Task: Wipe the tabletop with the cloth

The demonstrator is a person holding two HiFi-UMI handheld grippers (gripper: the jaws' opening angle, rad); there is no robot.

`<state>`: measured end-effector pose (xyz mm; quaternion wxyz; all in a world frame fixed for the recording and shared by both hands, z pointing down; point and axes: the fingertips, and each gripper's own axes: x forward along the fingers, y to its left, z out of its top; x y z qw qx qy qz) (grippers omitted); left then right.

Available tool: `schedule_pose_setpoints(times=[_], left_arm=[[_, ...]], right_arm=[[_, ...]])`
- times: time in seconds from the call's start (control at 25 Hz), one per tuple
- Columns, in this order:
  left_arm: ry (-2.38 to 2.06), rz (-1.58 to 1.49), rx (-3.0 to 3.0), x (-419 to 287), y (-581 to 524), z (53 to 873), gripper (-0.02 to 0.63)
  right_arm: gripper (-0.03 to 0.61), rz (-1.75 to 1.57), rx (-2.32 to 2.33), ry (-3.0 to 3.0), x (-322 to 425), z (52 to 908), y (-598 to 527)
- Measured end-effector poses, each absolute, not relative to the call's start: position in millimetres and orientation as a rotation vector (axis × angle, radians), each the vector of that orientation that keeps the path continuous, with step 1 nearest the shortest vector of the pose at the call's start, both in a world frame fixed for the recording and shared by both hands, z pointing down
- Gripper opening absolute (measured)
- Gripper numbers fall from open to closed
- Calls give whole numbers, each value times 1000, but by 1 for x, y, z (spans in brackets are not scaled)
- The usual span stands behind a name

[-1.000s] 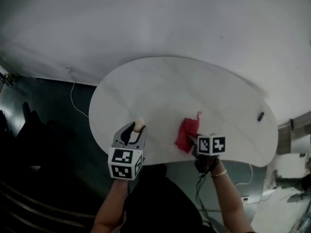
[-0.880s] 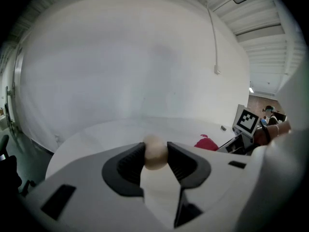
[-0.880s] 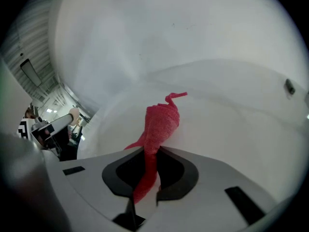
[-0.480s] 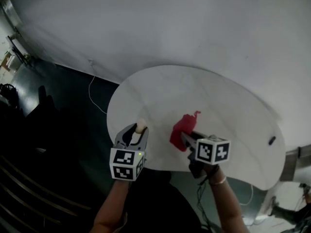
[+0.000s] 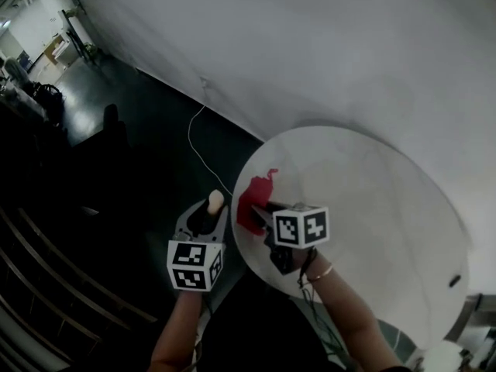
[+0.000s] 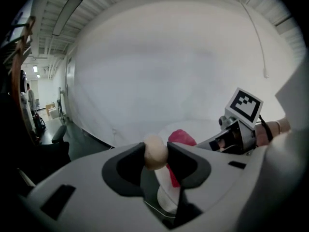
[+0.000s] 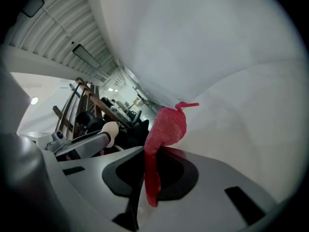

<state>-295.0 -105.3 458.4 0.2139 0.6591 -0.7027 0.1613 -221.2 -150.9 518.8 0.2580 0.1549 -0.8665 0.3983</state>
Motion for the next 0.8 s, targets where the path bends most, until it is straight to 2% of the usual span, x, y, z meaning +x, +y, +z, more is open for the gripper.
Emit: schedule_pose_setpoints(times=[0.2,0.36,0.56,0.8], left_arm=[[-1968,431,1770,-334,-104,472,144],[-1940,429,1781,-345,-110,479,144],[-1884,424,1837,-340,-121,482,144],[-1779,434,1957,-298,-140,482,144]], right_arm=[[51,1096,364,-2301,-276,542,-148],[51,1074,420,-2222,-282,567,-153],[51,1038,522,-2157,-250,575,-162],[51,1089,697,-2053,-168,578,-176]])
